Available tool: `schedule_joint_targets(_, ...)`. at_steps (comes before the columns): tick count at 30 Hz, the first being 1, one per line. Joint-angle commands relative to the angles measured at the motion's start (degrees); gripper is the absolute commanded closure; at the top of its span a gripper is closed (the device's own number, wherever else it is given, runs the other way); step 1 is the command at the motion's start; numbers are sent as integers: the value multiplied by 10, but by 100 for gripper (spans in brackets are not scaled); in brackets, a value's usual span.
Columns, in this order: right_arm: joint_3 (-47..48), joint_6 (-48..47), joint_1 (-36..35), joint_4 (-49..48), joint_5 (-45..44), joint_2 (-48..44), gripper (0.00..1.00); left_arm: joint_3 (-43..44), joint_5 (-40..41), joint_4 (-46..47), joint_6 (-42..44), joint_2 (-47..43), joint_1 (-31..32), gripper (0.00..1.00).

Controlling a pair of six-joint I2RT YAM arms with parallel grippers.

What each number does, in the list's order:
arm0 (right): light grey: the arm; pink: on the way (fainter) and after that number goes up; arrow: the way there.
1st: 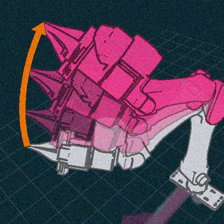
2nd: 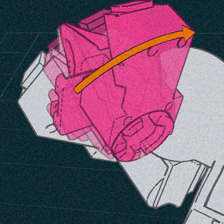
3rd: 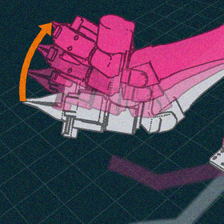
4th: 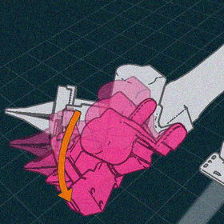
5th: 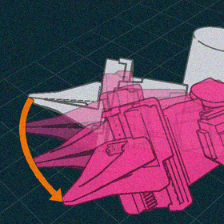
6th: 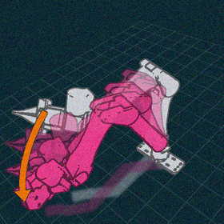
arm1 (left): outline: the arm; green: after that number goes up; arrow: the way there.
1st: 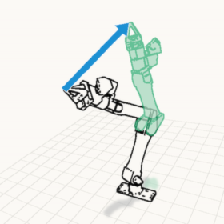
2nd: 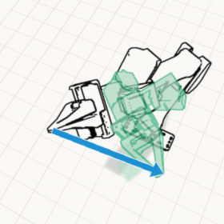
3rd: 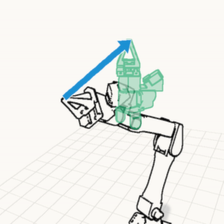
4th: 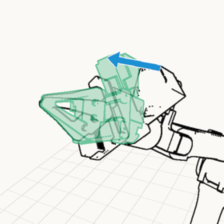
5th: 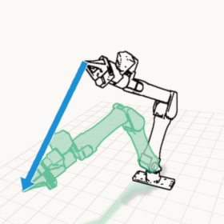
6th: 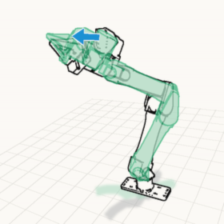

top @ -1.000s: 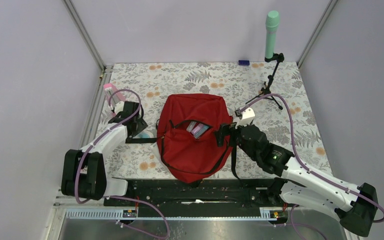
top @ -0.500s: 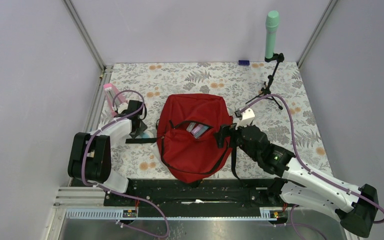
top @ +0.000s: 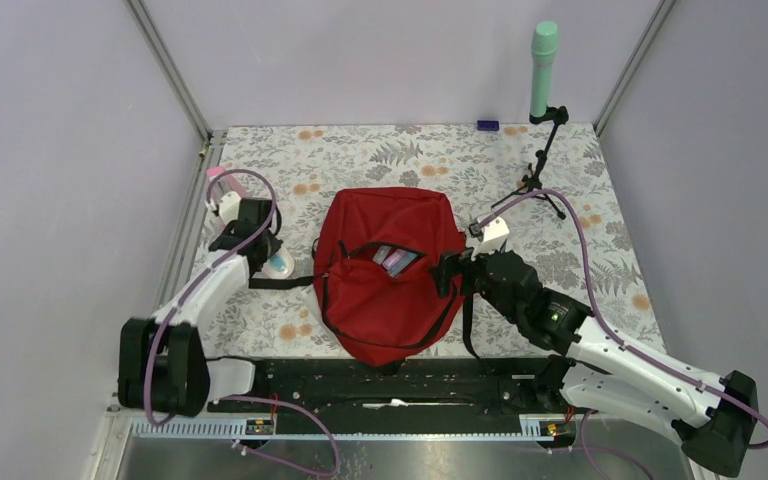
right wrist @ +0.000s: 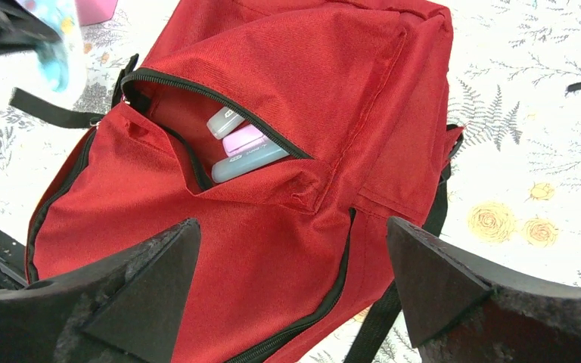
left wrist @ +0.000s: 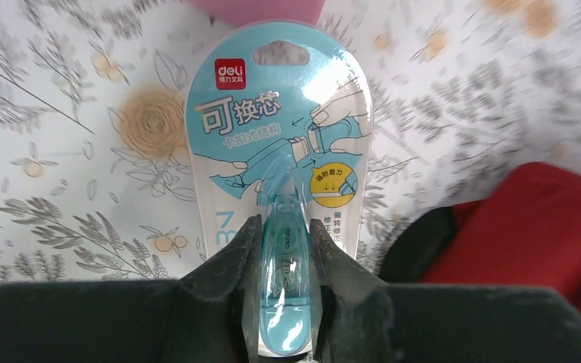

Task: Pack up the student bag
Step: Pick up the stationery from the center of the board, then place the stationery in the student bag.

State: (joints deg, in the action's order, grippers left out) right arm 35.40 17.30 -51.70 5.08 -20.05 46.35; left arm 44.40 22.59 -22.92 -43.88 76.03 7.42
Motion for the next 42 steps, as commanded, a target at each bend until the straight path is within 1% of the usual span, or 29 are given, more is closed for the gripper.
schedule_joint_targets(1, 12, -51, 2, -7, 19, -11, 0, -15, 51, 29, 48, -122, -3, 100)
schedule_joint_targets(3, 12, -58, 2, -16, 30, -12, 0, -18, 49, 31, 76, -172, -3, 100)
schedule_joint_targets(6, 14, -58, 2, -35, 57, -11, 0, -14, 23, 31, 130, -245, -1, 100)
schedule_joint_targets(9, 26, -24, 2, -46, 75, 4, 0, -11, -40, 32, 191, -306, 10, 100)
schedule_joint_targets(11, 43, 7, 2, -46, 88, 24, 0, -8, -84, 30, 226, -338, 27, 100)
schedule_joint_targets(15, 83, 80, 2, -46, 128, 72, 3, 10, -205, 8, 281, -357, 81, 100)
schedule_joint_targets(16, 94, 97, 2, -46, 141, 85, 4, 14, -229, 1, 292, -354, 104, 100)
schedule_joint_targets(17, 106, 111, 2, -46, 153, 96, 6, 20, -240, -4, 298, -351, 146, 100)
schedule_joint_targets(19, 126, 139, 1, -46, 179, 114, 9, 26, -229, -8, 302, -347, 219, 100)
schedule_joint_targets(21, 137, 164, 1, -72, 197, 129, 12, 32, -196, -5, 289, -339, 283, 100)
schedule_joint_targets(24, 144, 184, -1, -103, 253, 147, 22, 39, -189, 17, 258, -321, 351, 100)
schedule_joint_targets(27, 142, 212, -4, -97, 237, 151, 25, 31, -174, 50, 247, -314, 404, 100)
schedule_joint_targets(30, 124, 242, -5, -113, 210, 140, 29, 12, -168, 78, 240, -322, 417, 100)
schedule_joint_targets(34, 106, 290, -10, -155, 204, 142, 38, -3, -184, 94, 229, -327, 421, 100)
schedule_joint_targets(39, 120, 305, -19, -182, 203, 170, 48, -4, -185, 87, 234, -325, 426, 100)
schedule_joint_targets(40, 122, 308, -22, -185, 204, 172, 52, -4, -179, 81, 235, -325, 426, 100)
schedule_joint_targets(42, 121, 316, -25, -194, 184, 177, 56, -5, -174, 79, 233, -329, 426, 100)
